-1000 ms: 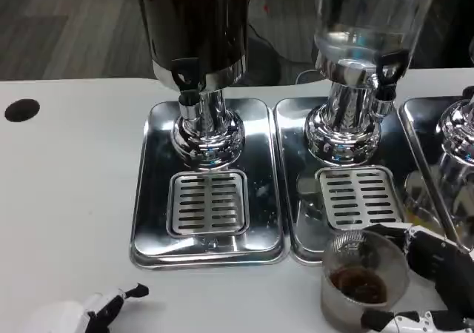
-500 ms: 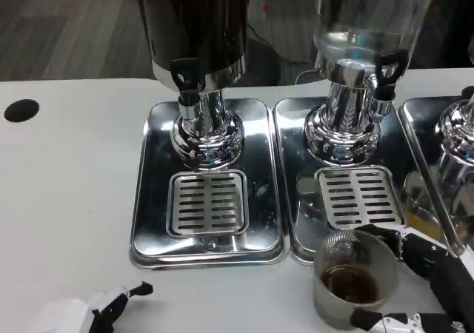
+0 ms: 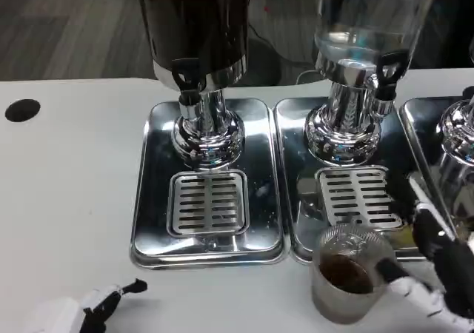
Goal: Grasp the cup under the faucet to collect the drink, then remove the cup.
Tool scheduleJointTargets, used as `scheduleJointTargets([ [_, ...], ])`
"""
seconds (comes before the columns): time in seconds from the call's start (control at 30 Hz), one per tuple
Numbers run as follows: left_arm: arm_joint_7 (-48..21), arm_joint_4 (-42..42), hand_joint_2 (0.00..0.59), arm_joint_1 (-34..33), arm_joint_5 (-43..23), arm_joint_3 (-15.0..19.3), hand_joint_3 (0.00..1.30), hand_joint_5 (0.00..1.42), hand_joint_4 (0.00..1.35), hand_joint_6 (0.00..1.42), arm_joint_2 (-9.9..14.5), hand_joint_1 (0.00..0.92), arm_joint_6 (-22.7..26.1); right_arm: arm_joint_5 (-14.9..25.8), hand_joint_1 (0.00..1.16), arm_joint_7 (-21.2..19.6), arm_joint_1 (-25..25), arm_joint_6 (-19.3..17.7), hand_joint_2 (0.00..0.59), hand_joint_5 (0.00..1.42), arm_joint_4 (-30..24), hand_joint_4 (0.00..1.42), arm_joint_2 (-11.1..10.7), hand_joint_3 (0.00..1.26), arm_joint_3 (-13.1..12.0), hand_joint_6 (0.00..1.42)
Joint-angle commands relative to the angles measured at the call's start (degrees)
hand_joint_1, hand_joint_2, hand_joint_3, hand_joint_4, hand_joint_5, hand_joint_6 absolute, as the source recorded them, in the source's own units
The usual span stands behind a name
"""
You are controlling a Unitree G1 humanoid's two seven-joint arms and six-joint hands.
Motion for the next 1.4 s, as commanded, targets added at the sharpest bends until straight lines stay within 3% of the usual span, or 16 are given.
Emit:
scheduleJointTargets([
  [0.03,1.1,0.4,0.086,0.2,-1.8,0.6,0.29,0.26,0.22,0.46,0.0,0.000,-1.8,14.6,0.25,6.7,5.1,14.1,0.387,0.12,-16.0,0.08,-1.5,0.17,0.7,0.10],
  [0.07,1.2,0.5,0.086,0.2,-2.1,0.7,0.29,0.26,0.22,0.46,0.0,0.000,-2.0,16.8,0.25,7.8,6.4,18.1,0.409,0.13,-19.5,0.09,-1.8,0.19,0.6,0.10],
  [0.13,1.6,1.0,0.088,-0.1,-3.0,0.8,0.29,0.25,0.22,0.43,0.0,0.000,-2.8,22.5,0.27,9.1,9.6,29.9,0.472,0.13,-27.6,0.09,-2.7,0.20,0.7,0.08],
  [0.17,1.8,1.2,0.088,-0.2,-3.2,0.8,0.29,0.25,0.22,0.42,0.1,0.000,-3.1,22.9,0.32,8.6,10.8,33.5,0.503,0.12,-30.8,0.09,-3.4,0.21,0.2,0.07],
  [0.23,2.4,1.7,0.092,-0.5,-3.5,1.0,0.27,0.23,0.21,0.39,0.1,0.000,-3.9,18.0,0.35,6.1,12.2,34.3,0.551,0.09,-35.0,0.08,-4.7,0.21,-2.3,0.03],
  [0.33,3.2,2.0,0.104,-1.0,-2.9,1.1,0.25,0.21,0.19,0.35,0.2,0.000,-4.9,-10.4,0.40,-5.1,13.9,28.8,0.585,0.03,-42.7,0.02,-7.7,0.20,-10.4,0.00],
  [0.37,3.6,2.0,0.109,-1.2,-2.1,1.0,0.24,0.19,0.18,0.33,0.4,0.000,-5.2,-17.2,0.41,-7.9,14.3,28.5,0.586,0.01,-44.5,0.00,-8.1,0.19,-11.8,0.00],
  [0.47,5.0,1.2,0.111,-1.9,1.8,-0.1,0.24,0.16,0.16,0.28,0.5,0.000,-5.8,-37.9,0.56,-18.0,15.2,32.3,0.586,0.00,-47.8,0.00,-9.1,0.13,-11.8,0.00],
  [0.53,6.1,0.8,0.112,-2.2,3.6,-0.9,0.23,0.15,0.15,0.28,0.3,0.000,-6.1,-45.5,0.57,-23.1,15.4,33.9,0.586,0.00,-47.6,0.00,-9.2,0.13,-10.8,0.00],
  [0.73,8.5,1.8,0.110,-3.1,5.0,-1.7,0.21,0.14,0.13,0.27,-0.1,0.000,-6.4,-47.5,0.59,-27.4,15.6,37.4,0.567,0.00,-44.3,0.00,-8.3,0.13,-9.0,0.00],
  [0.9,12.5,4.4,0.077,-3.0,4.5,-1.1,0.18,0.13,0.10,0.26,-0.9,0.000,-6.9,-43.4,0.57,-27.3,16.4,38.6,0.532,0.00,-44.5,0.00,-8.0,0.13,-8.3,0.00],
  [1.4,16.6,6.2,0.084,-3.2,4.2,-0.2,0.16,0.11,0.08,0.26,-1.3,0.000,-7.9,-41.3,0.53,-28.7,20.1,39.5,0.517,0.00,-47.8,0.00,-7.8,0.13,-7.6,0.00],
])
